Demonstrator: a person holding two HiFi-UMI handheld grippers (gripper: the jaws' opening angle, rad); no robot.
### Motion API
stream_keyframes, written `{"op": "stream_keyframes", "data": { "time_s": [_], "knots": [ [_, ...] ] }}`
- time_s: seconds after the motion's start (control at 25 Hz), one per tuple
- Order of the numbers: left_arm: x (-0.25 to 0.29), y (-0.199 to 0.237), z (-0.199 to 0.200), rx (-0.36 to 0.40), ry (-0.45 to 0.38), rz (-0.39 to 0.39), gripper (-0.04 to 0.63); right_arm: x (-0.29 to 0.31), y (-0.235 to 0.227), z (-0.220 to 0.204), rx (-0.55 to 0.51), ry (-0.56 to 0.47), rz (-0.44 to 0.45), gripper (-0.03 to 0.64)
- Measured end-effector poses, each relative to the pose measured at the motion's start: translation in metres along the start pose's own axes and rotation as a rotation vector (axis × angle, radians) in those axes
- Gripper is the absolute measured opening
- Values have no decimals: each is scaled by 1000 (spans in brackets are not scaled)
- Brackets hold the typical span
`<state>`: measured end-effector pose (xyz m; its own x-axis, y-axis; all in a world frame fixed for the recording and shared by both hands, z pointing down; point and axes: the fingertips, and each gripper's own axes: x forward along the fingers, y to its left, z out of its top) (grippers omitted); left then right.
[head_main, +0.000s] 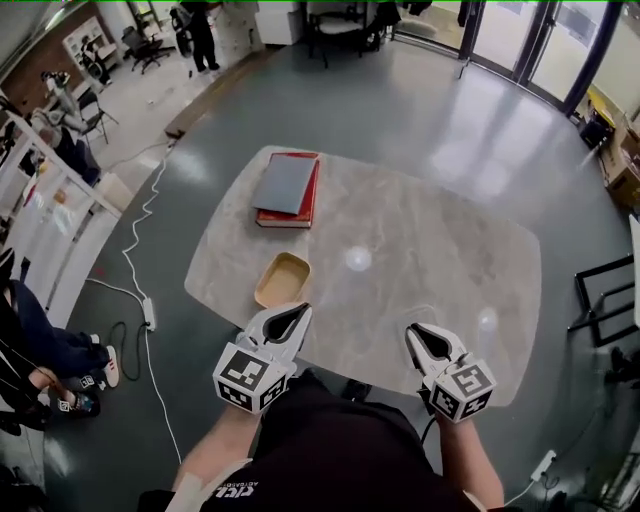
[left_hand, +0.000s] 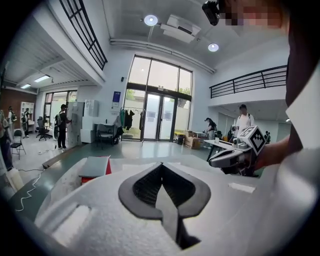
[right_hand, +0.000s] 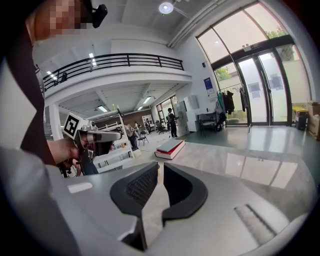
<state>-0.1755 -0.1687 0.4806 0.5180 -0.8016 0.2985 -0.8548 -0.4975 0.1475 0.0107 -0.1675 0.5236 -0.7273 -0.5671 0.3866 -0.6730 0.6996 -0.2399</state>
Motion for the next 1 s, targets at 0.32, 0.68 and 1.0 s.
{"op": "stream_keyframes", "data": {
  "time_s": [0.32,0.68,1.0],
  "knots": [
    [51,0,-6,31,60,-206,-8,11,-23,-48,72,134,-160,60],
    [76,-10,-12,39,93,-338,-8,29,-34,-105,112,314,-248,80],
    [82,-5,-21,37,130,-365,-8,44,-48,-153,123,449,-268,87]
  ]
}}
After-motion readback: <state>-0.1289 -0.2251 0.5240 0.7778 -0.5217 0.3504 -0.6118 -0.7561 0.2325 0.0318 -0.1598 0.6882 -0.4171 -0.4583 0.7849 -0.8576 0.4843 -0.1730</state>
